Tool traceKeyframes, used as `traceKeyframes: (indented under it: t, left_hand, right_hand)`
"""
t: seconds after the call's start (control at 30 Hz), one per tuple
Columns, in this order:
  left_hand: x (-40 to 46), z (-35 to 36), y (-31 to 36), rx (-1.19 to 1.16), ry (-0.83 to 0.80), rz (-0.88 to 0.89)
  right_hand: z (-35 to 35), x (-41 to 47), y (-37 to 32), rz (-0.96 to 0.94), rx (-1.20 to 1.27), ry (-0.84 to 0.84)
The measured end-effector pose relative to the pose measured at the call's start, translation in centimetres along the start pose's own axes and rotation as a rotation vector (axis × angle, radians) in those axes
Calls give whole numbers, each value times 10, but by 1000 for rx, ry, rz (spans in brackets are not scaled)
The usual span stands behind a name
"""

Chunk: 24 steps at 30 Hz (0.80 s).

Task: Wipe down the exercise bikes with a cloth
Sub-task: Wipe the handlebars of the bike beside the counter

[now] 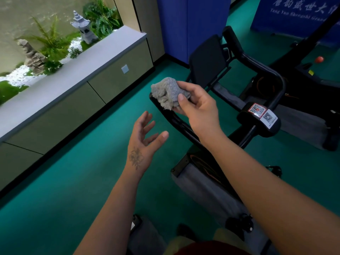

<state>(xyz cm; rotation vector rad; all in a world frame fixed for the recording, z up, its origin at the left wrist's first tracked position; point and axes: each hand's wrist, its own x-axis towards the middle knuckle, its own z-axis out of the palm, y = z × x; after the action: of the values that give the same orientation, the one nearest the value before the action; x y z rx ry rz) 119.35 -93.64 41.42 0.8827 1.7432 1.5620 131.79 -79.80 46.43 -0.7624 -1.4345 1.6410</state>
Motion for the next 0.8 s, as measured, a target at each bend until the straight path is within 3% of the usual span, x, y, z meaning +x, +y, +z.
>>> traceKeyframes:
  t: [0.17,0.33,0.53,0.8]
  left_hand:
    - [-12,11,14,-172,155,-4]
    - [-30,17,16,-268,348,5]
    - [-45,13,17,-268,188,-86]
    - [-36,7,13,-182,140,-117]
  right_hand:
    - [-3,-33,-4,84,89,-172]
    - [-6,-56,12,89,26,-189]
    - [-6,-71,24,137,-24,-233]
    - [-11,-72,23,89,-235,-261]
